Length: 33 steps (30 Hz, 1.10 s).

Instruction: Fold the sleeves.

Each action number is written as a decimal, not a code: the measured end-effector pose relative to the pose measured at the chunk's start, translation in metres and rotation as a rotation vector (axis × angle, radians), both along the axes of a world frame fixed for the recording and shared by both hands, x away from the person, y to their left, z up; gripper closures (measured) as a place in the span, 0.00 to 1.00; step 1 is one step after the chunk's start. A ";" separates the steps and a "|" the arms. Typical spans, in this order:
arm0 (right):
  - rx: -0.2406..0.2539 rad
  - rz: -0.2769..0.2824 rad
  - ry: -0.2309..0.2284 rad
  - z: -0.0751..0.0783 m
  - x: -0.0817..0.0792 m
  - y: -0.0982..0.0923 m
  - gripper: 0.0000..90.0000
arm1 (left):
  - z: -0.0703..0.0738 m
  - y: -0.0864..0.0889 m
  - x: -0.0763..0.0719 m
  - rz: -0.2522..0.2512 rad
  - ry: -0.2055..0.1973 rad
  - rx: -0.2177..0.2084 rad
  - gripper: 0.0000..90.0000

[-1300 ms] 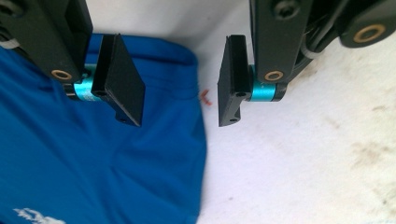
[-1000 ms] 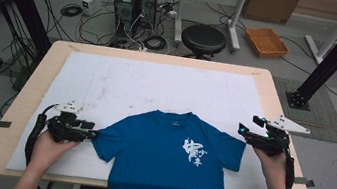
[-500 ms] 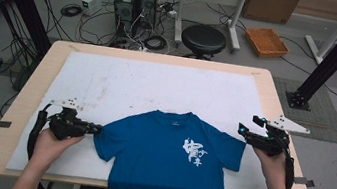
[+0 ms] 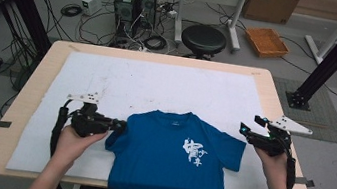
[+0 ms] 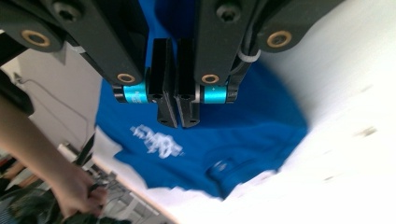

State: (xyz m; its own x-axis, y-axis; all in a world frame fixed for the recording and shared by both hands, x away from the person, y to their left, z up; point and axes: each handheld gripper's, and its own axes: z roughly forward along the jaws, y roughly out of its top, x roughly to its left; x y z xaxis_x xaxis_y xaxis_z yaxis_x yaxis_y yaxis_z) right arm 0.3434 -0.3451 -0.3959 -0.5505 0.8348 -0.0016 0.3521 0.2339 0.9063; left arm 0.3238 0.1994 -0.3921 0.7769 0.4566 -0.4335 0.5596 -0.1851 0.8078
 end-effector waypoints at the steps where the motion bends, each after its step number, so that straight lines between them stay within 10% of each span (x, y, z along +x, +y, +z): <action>1: 0.000 0.000 0.000 0.000 0.000 0.000 0.37 | 0.001 -0.006 0.000 -0.009 -0.004 -0.005 0.97; 18: 0.005 -0.010 0.004 -0.001 -0.001 -0.004 0.37 | -0.026 -0.095 0.019 -0.048 0.037 0.060 0.88; 27: 0.004 -0.014 0.003 -0.002 -0.001 -0.007 0.37 | -0.023 -0.086 0.016 -0.046 0.002 0.056 0.74; 33: 0.009 -0.022 0.006 -0.002 -0.002 -0.009 0.37 | -0.024 -0.053 -0.005 0.022 -0.001 0.131 0.68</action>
